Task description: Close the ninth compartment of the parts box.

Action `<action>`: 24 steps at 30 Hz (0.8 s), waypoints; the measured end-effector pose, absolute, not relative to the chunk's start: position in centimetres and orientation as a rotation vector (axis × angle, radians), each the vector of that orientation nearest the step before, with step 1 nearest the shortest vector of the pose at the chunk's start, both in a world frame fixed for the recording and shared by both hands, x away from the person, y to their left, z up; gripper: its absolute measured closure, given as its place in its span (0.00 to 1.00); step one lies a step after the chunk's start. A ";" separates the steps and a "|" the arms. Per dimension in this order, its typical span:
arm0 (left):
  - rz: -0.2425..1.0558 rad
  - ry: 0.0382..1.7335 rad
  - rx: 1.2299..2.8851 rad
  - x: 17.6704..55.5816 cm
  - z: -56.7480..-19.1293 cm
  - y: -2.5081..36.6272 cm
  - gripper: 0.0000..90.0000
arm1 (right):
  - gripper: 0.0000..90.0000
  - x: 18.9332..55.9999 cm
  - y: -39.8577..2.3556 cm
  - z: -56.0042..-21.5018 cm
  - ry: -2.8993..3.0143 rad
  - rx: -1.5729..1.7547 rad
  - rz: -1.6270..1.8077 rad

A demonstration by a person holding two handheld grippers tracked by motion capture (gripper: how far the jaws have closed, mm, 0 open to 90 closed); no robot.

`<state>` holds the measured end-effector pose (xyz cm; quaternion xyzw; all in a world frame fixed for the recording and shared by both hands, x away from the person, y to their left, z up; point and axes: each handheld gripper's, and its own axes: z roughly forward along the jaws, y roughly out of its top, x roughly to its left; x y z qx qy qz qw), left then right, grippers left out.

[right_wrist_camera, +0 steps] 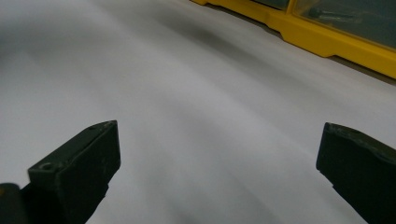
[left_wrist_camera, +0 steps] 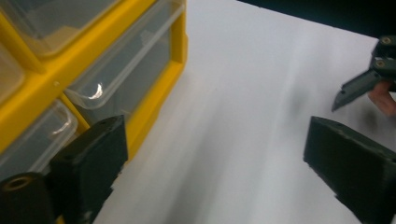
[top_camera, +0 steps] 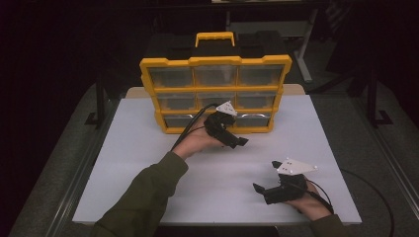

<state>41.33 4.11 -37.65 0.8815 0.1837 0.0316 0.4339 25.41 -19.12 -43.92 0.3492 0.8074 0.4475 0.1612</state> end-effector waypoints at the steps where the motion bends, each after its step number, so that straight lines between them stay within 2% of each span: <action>1: 0.079 0.453 2.190 41.2 -37.7 4.2 0.00 | 0.00 25.4 -19.1 -43.9 2.306 0.996 1.277; 24: 0.112 0.455 2.210 39.4 -38.2 8.4 0.00 | 0.00 25.5 -19.0 -44.0 2.297 1.003 1.275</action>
